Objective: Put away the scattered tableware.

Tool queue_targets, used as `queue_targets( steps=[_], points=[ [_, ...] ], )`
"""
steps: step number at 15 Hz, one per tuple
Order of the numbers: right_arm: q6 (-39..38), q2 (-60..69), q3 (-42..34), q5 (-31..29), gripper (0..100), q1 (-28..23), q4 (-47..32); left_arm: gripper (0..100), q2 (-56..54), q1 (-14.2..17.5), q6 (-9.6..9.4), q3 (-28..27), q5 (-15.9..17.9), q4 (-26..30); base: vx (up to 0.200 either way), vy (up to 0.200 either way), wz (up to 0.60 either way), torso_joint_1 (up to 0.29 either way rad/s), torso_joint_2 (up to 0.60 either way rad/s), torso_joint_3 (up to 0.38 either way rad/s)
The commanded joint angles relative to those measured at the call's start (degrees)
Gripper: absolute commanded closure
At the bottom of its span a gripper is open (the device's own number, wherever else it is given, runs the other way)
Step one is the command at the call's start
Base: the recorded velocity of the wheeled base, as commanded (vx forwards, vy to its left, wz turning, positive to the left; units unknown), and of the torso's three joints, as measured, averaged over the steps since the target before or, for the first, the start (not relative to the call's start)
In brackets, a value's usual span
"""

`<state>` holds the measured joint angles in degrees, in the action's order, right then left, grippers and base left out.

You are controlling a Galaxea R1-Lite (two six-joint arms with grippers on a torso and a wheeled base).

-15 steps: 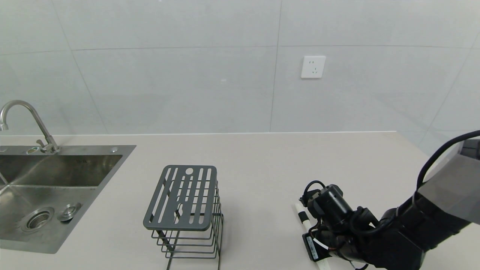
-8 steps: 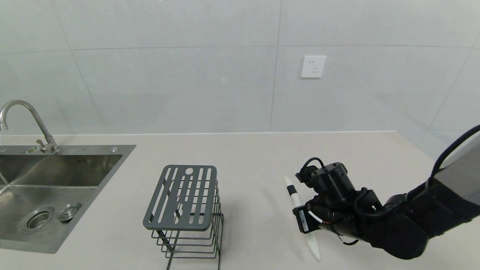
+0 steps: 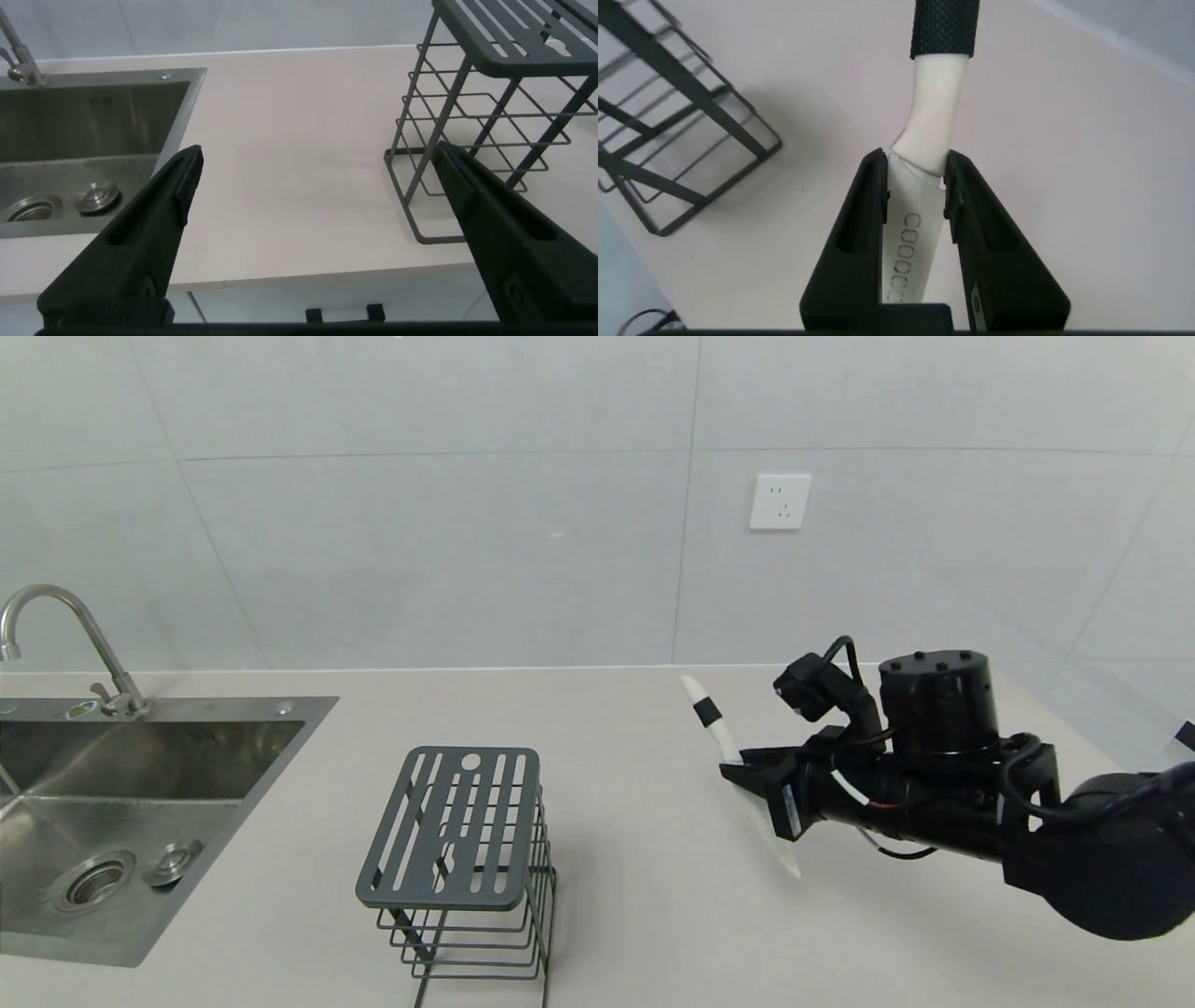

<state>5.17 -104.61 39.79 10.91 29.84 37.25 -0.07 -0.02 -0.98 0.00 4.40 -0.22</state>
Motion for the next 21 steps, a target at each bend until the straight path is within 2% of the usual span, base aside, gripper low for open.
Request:
queue_targets(
  steps=[1,4,7,8,9,10,11,12,13,14,15,17,19,21],
  points=[
    [4.32,2.04,-1.65,4.47,100,-1.98,4.05,0,0.07,0.02,0.01,0.0,-0.01,-0.04,0.0,0.0,0.0,0.0,0.0,0.0],
    [5.38,1.69,-5.42,5.88,100,-2.07,12.84,0,0.07,-0.06,0.62,0.0,-0.01,-0.04,0.0,0.0,0.0,0.0,0.0,0.0],
    [5.73,1.6,-8.33,10.01,100,-1.72,20.49,0,0.07,0.02,0.01,0.0,0.17,-0.4,0.0,0.0,0.0,0.0,0.0,0.0],
    [5.73,1.69,-9.03,11.06,100,-1.63,22.51,0,0.07,0.02,0.01,0.0,0.17,-3.3,0.0,0.0,0.0,0.0,0.0,0.0],
    [5.73,1.78,-10.26,11.85,100,-1.63,24.18,0,0.07,0.02,-0.08,0.0,0.26,-14.02,0.0,0.0,0.0,0.0,0.0,0.0],
    [5.73,1.86,-10.35,11.85,100,-1.63,24.27,0,0.07,0.02,-0.08,0.0,0.26,-14.72,0.0,0.0,0.0,0.0,0.0,0.0],
    [7.05,2.04,-11.49,14.23,100,-1.72,25.85,0,0.07,0.02,0.45,0.0,1.4,-22.63,0.0,0.0,0.0,0.0,0.0,0.0],
    [7.66,2.39,-11.58,15.02,100,-1.63,25.94,0,0.07,0.02,0.89,-0.26,3.16,-23.07,0.0,0.0,0.0,0.0,0.0,0.0],
    [7.75,3.27,-11.31,15.37,100,-1.54,25.94,0,0.07,0.02,2.12,-1.49,6.67,-22.02,0.0,0.0,0.0,0.0,0.0,0.0],
    [7.84,3.45,-11.4,15.46,100,-1.28,25.94,0,0.07,-0.06,2.21,-2.55,8.69,-20.61,0.0,0.0,0.0,0.0,0.0,0.0],
    [7.93,4.68,-11.31,16.34,100,-0.22,26.03,0,0.07,0.02,2.29,-6.94,13.88,-14.46,0.0,0.0,0.0,0.0,0.0,0.0],
    [8.1,5.99,-11.05,18.53,100,2.15,26.55,0,1.04,-0.42,2.73,-15.03,21.18,-5.05,0.0,0.0,0.0,0.0,0.0,0.0],
    [7.84,6.87,-10.96,18.53,100,5.67,27.43,0,7.98,-1.82,2.73,-21.09,27.06,-4.18,0.0,0.0,0.0,0.0,0.0,0.0],
    [7.84,7.22,-11.05,18.53,100,6.81,27.52,0,13.96,-3.75,2.47,-23.99,29.52,-6.55,0.0,0.0,0.0,0.0,0.0,0.0]
  ],
)
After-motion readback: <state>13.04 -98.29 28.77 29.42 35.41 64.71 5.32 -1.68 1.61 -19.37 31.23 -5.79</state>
